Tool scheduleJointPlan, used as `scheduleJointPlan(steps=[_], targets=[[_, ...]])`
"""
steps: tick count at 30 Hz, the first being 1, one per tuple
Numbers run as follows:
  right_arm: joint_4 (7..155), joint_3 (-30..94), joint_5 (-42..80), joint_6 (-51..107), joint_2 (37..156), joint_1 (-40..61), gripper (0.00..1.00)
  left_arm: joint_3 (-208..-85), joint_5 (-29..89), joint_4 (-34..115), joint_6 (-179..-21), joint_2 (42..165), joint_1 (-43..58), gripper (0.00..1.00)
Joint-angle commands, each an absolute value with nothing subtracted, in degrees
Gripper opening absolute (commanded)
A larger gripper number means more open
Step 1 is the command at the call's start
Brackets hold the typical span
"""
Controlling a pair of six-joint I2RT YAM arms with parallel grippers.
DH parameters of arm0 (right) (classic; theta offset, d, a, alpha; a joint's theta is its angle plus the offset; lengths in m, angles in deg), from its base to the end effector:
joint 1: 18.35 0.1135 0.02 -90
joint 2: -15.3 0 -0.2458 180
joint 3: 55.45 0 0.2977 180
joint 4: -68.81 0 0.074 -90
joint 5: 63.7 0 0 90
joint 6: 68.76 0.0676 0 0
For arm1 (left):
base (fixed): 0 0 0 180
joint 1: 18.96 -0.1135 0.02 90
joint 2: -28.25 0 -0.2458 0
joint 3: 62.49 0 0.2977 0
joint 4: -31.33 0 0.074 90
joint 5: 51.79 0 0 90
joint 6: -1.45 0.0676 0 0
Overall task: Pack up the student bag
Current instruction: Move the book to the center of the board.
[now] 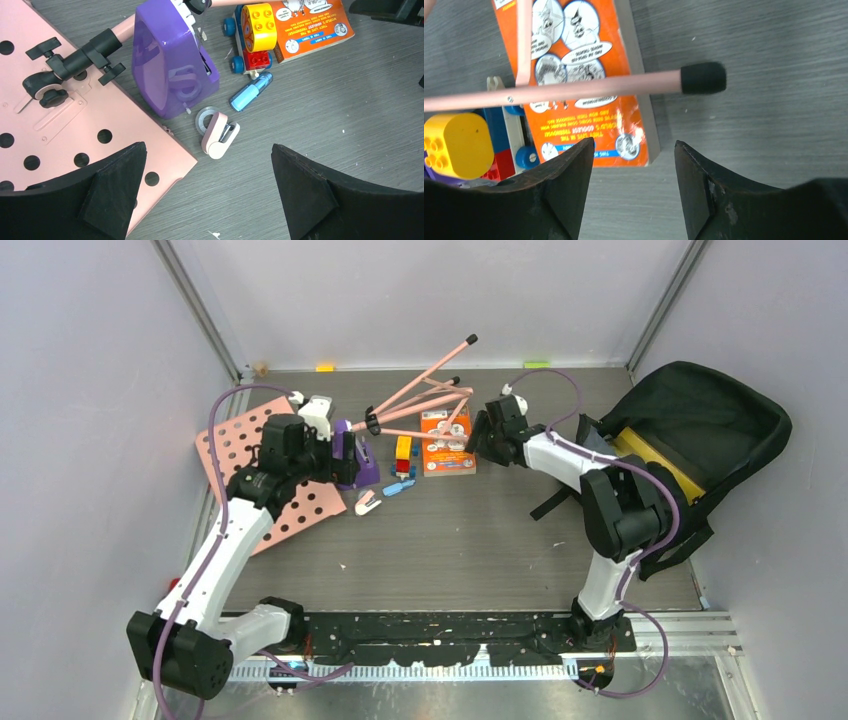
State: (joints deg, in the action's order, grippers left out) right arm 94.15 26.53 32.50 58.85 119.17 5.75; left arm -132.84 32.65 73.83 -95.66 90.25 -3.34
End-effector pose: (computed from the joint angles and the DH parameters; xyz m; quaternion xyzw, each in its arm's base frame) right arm 0.4147 0.1775 0.1375 0.1289 0.9210 0.1435 0.3384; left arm 0.3026 -0.0914 0.2945 0.0881 0.8784 -0.1342 0.4501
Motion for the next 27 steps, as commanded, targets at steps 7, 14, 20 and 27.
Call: scheduleJointPlan(steps=[7,14,20,27], targets=[[83.52,24.48,22.36,59.47,122.6,3.49,0.69,-132.95,33.47,73.51,-94.6,88.64,-3.49,1.0],[81.39,24.55,19.7,60.16,124.65,3.73,0.69,-132.83,33.2,73.41,-94.61,89.08,-3.43,1.0],[82.57,25.35,21.09,59.88,126.24,5.16,0.64,-132.81,32.93,73.29,-94.78,89.44,-3.48,1.0],[84.54,24.93,24.71,60.27,126.53,6.63,0.33,-132.82,32.92,73.28,-94.79,89.58,-3.49,1.0]])
